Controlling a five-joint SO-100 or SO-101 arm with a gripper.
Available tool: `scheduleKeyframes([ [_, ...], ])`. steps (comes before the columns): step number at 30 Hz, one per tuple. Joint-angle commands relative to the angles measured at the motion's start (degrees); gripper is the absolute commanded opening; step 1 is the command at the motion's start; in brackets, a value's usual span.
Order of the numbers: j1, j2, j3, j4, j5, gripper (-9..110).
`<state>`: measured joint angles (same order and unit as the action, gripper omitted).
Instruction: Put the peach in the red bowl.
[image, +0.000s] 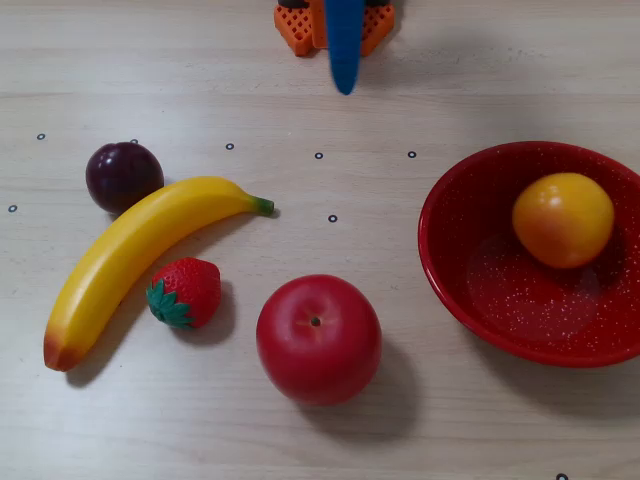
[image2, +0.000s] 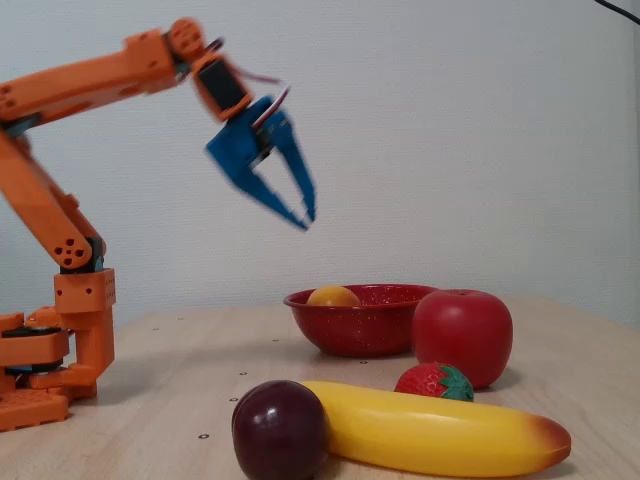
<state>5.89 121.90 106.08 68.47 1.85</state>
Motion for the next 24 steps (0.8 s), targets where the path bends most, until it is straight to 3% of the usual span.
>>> scheduleKeyframes([
  [1,-2.4,14.2,11.8,-5.5,2.3,0],
  [12,-5.9,51.5,51.7,-8.3,1.9,0],
  [19,-7.7,61.9,67.1,-11.6,-0.4,0],
  [24,-6.9,61.9,67.9,-13.4,-1.0,0],
])
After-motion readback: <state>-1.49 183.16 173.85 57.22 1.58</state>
